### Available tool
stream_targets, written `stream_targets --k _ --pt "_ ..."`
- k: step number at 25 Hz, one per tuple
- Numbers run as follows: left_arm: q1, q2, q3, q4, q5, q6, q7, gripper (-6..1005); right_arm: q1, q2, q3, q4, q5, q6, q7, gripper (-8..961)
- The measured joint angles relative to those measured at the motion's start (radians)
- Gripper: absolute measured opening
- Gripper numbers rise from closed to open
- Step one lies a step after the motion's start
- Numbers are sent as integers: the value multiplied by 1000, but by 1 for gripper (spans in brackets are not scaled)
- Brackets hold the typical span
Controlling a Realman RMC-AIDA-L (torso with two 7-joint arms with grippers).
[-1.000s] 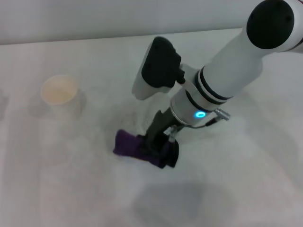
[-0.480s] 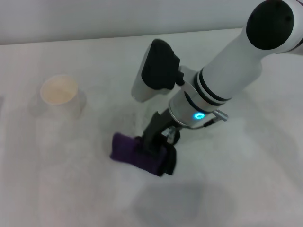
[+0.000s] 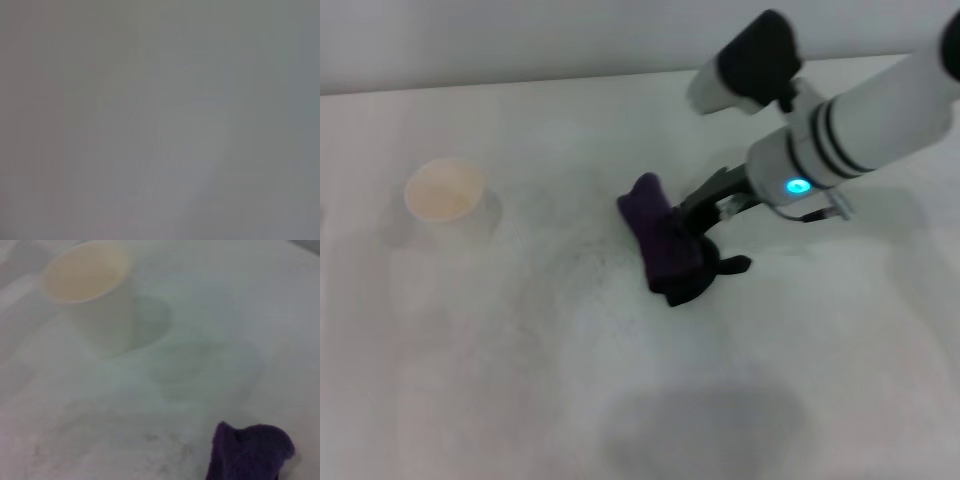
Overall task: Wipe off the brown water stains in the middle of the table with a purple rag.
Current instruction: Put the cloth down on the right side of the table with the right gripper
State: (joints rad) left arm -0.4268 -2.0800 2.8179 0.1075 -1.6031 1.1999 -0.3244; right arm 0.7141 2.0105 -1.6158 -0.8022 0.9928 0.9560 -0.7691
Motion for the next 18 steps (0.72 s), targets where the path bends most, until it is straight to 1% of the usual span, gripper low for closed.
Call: stream_targets --k 3,7,9,14,18 --pt "1 0 0 -4 0 0 0 885 -47 -5 70 -39 -40 46 -1 93" --pt "1 0 0 -6 0 1 -1 885 -110 -3 160 -90 -110 121 -1 96" --pt "0 0 0 -6 0 1 -1 885 -149 -2 178 -123 -115 145 -2 97" --pt "0 0 0 -6 0 1 -1 885 -183 -4 184 -154 -116 147 -9 100" --pt "3 0 0 -6 0 1 -1 884 -192 -1 185 -162 -116 140 -29 103"
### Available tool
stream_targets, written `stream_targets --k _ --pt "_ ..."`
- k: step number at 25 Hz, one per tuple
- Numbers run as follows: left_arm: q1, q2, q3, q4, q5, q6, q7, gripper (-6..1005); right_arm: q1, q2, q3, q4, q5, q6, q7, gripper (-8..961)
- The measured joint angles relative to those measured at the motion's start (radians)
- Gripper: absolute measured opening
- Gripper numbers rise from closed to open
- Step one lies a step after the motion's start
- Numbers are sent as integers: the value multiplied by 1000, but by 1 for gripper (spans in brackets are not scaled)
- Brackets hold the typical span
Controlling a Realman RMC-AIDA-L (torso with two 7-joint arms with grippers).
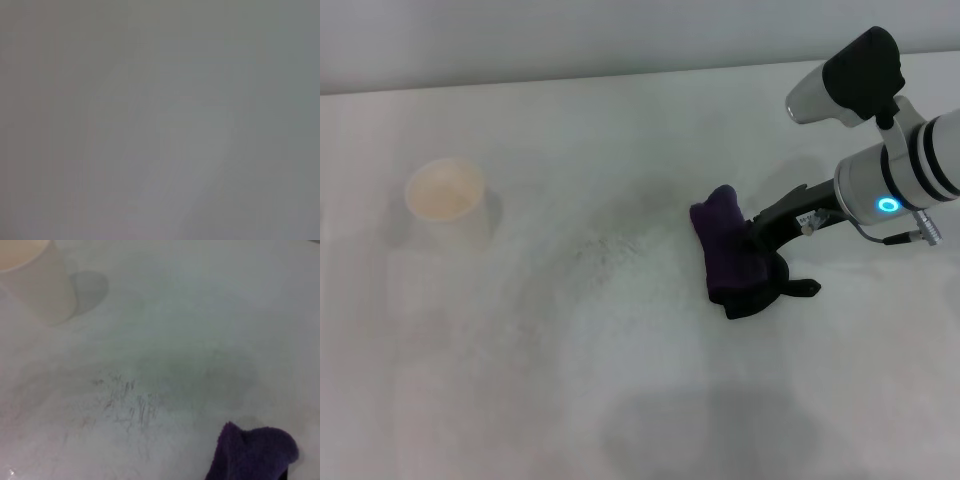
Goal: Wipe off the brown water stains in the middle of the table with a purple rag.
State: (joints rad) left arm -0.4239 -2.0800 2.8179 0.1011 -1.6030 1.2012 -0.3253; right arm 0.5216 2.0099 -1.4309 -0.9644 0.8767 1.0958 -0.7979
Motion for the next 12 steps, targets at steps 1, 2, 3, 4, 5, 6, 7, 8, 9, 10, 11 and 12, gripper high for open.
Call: stream_targets --k 1,2,3,4,5,6,7,8,9,10,11,12 --pt "0 0 0 0 0 0 0 884 -4 1 0 -2 0 -8 -10 104" --pt "0 0 0 1 0 0 0 884 -7 2 0 -3 0 -15 -15 105" --pt "0 0 0 2 0 0 0 884 -10 2 1 -4 0 -26 -18 105" --pt "1 0 0 3 0 0 0 884 -13 2 1 -4 0 -34 -19 106" --pt "1 0 0 3 0 0 0 884 -16 2 2 -4 -1 -41 -19 149" --pt "2 0 0 2 0 0 0 884 -18 1 2 -8 -1 -44 -19 192" --pt "4 0 0 1 1 0 0 884 -25 0 6 -23 -1 -47 -20 235" --pt "4 0 0 1 1 0 0 884 -25 0 6 -23 -1 -47 -20 278" --pt "5 0 0 2 1 0 0 884 -42 0 9 -55 -1 -53 -20 321" --pt "5 0 0 4 1 0 0 884 -42 0 9 -55 -1 -53 -20 341" --pt "5 0 0 5 1 0 0 884 -49 -1 14 -73 -1 -55 -21 362" --pt "5 0 0 5 1 0 0 884 -57 -1 24 -94 -1 -56 -22 382"
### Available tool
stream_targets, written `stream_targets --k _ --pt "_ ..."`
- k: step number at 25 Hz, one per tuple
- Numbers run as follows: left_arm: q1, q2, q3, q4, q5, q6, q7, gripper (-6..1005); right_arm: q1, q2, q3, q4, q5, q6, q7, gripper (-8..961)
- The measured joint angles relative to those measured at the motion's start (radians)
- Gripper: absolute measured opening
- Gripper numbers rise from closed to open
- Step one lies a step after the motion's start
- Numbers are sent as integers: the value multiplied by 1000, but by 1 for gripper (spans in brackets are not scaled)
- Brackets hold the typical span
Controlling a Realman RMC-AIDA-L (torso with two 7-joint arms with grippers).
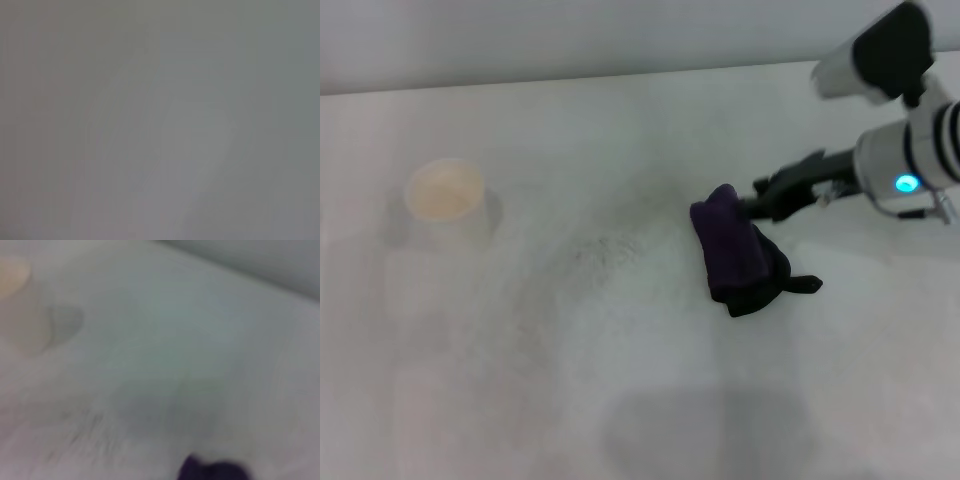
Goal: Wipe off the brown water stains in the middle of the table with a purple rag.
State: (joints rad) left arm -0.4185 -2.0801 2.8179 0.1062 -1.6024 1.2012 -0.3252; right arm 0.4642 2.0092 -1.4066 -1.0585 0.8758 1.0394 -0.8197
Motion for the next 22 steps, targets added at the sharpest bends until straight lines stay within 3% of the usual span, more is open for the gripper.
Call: stream_targets --k 5,10,14,15,17,22 --pt "3 0 0 -1 0 2 0 884 -49 3 62 -80 68 -43 -82 447" --pt "3 0 0 0 -1 12 0 884 -110 4 91 -64 369 -167 -358 456" --pt "2 0 0 -2 -1 12 0 884 -127 4 143 63 769 -202 -694 463" --pt "2 0 0 -3 -1 12 0 884 -127 4 179 151 954 -182 -853 465" --pt "-2 0 0 -4 -1 13 0 884 -127 4 192 190 1027 -172 -918 469" --pt "-7 0 0 -4 -2 15 -9 884 -114 5 234 462 1470 -47 -1359 478"
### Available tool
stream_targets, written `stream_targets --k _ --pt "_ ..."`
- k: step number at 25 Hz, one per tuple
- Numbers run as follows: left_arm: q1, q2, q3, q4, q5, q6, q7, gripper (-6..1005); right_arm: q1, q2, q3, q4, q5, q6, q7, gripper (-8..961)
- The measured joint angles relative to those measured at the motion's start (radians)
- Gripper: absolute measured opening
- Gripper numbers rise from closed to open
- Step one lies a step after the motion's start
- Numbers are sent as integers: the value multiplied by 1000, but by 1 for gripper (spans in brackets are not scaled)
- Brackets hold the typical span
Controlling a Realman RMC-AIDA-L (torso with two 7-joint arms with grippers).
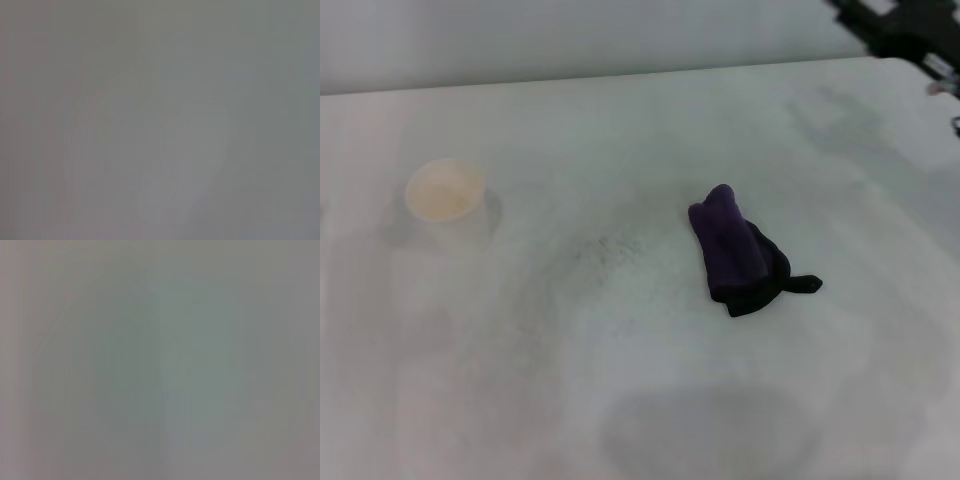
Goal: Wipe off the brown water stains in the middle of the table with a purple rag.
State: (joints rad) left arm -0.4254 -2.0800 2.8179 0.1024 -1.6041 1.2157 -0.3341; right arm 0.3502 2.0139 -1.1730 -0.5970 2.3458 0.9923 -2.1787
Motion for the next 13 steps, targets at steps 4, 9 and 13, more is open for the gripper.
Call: stream_targets --k 4,9,13 --pt "-2 0 0 2 0 1 -13 884 31 11 3 233 302 95 -425 648" --pt "8 0 0 6 0 1 -14 884 57 13 37 379 393 110 -667 822" --pt "17 -2 0 5 1 1 -14 884 59 12 88 417 394 109 -652 855"
